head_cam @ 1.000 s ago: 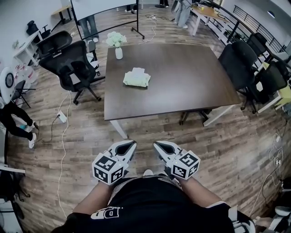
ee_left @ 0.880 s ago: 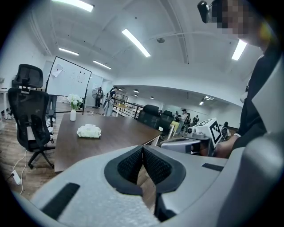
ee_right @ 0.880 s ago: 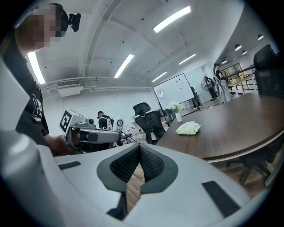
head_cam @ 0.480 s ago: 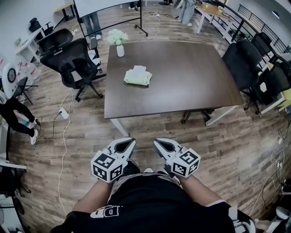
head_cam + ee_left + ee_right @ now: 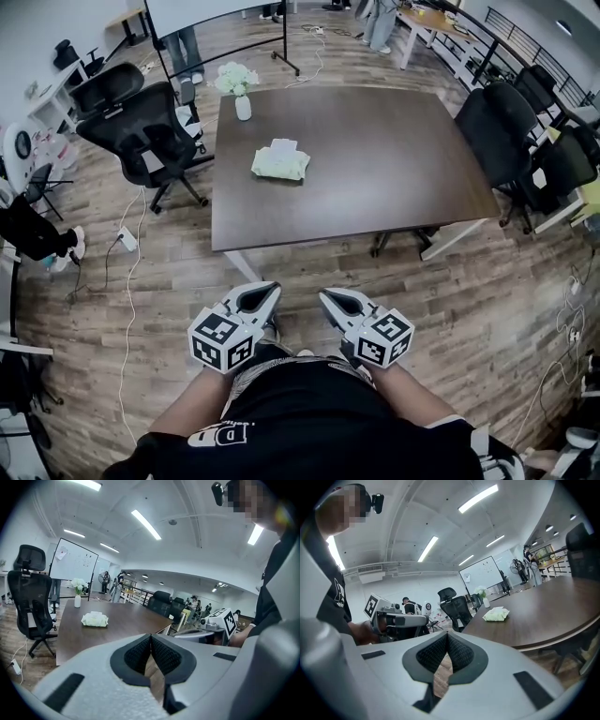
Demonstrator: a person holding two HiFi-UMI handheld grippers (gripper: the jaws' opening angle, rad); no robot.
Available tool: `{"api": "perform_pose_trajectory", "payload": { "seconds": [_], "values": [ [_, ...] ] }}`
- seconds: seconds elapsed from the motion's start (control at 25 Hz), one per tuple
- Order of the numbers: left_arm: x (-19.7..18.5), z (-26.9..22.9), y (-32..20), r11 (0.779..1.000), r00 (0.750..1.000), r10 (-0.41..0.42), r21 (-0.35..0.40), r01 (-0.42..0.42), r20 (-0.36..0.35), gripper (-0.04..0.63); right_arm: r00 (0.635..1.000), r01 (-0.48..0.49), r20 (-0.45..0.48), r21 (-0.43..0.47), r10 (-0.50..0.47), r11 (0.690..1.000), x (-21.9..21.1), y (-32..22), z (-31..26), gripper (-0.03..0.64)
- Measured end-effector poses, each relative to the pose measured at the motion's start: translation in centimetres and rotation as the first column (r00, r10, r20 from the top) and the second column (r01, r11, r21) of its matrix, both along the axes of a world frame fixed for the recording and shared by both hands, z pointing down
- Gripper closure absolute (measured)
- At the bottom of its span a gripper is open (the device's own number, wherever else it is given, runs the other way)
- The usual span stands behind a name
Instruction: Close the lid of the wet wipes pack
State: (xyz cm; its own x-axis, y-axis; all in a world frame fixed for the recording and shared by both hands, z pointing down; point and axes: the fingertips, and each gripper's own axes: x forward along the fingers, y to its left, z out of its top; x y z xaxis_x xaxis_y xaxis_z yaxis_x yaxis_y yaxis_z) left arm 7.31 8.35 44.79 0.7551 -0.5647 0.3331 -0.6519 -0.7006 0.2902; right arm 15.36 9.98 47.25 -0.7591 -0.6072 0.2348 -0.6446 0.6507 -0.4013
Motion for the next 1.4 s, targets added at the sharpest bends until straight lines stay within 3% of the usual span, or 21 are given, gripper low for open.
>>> {"api": "perform_pose_trajectory", "payload": {
  "seconds": [0.84,1.4],
  "values": [
    [-4.2,1.1,-9.5,0.999,1.000,-0.023,-0.031,0.022,-0.009,0.576,0.999,-0.021,-0.031,-0.057,0.019,0.998,-3.1,-8.6,1.1,0.612],
    [-6.4,2.1,-17.7,0.998,0.999,0.037,-0.053,-0.038,-0.011,0.576,0.997,-0.061,-0.052,-0.089,0.056,0.994,-5.9,-16.7,1.8,0.612]
  ]
}}
